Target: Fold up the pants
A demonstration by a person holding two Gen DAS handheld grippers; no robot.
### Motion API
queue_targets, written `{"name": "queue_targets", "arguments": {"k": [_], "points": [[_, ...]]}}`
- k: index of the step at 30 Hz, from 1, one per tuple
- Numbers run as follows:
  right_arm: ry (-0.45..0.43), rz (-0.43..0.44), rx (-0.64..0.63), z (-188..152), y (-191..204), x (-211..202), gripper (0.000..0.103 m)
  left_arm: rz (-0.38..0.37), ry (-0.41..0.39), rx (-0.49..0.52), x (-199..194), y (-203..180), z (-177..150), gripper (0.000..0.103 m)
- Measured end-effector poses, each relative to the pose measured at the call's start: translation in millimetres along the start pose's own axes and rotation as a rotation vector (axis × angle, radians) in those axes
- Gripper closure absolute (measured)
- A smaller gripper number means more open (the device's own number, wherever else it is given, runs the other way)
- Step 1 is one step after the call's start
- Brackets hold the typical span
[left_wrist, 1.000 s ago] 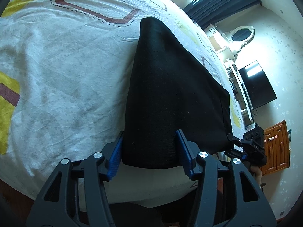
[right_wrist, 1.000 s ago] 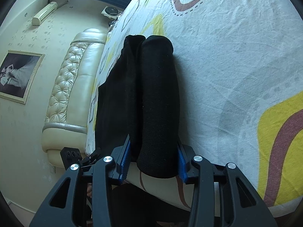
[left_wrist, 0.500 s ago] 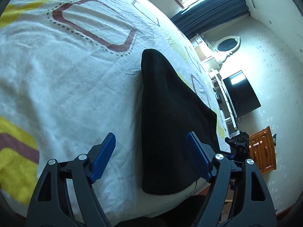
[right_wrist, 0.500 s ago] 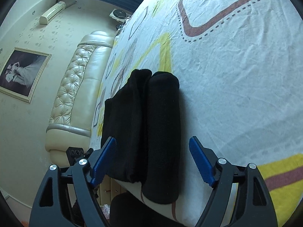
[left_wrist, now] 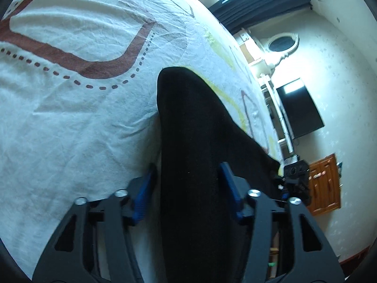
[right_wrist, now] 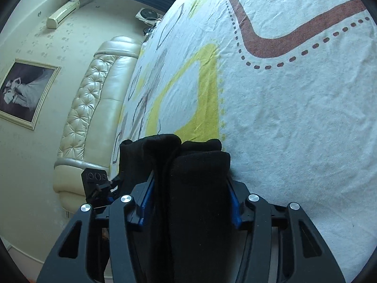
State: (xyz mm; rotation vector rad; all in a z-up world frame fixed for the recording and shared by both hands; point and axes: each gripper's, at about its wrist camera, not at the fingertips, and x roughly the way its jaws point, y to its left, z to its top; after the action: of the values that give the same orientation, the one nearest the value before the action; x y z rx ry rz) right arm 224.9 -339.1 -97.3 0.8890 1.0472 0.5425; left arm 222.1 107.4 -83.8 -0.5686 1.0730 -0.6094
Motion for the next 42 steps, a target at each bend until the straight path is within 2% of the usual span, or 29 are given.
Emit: {"name": "queue_targets", "arguments": {"k": [2,5,11,18,27,30,31,33,35,37,42], "points": [[-0.017,0.005,-0.010,-3,1,-2,0.058,0.022,-0.011,0.027,1,-4,-1,0.067],[-0.039,-0.005,-0.028,-4,1,-4,0.059,0.035,-0.023,0.012,-1,-5,0,0.070],[-0.065,-0.060,-0.070,4,11,0,0.060,0.087,-0.041,0.035,1,-7,11,0.072],[-0.068,-0.065,-0.077,10,14,2,0.060,0.090,-0.046,0.019,-1,-2,13,0.072],[-0.076,-0.032,-0.029,4,8,0,0.059,0.055,-0.050,-0.005,-8,-3,8,0.071],[-0.047,-0.002,-0.008,7,4,0,0.050,0.022,-0.021,-0.005,-8,-3,3,0.059],[-0.034,0.014,-0.001,8,4,1,0.043,0.015,-0.013,-0.004,-7,-3,0,0.058],[-0.017,0.018,-0.012,9,8,4,0.041,0.035,-0.028,0.027,-7,-6,-3,0.060],[-0.028,-0.038,-0.059,8,18,6,0.056,0.046,-0.042,0.051,-6,-10,-2,0.073],[-0.051,-0.069,-0.086,7,24,5,0.064,0.042,-0.053,0.040,-4,-10,0,0.078],[-0.117,-0.101,-0.117,16,34,2,0.069,0.077,-0.071,0.067,-1,-17,12,0.081]]}}
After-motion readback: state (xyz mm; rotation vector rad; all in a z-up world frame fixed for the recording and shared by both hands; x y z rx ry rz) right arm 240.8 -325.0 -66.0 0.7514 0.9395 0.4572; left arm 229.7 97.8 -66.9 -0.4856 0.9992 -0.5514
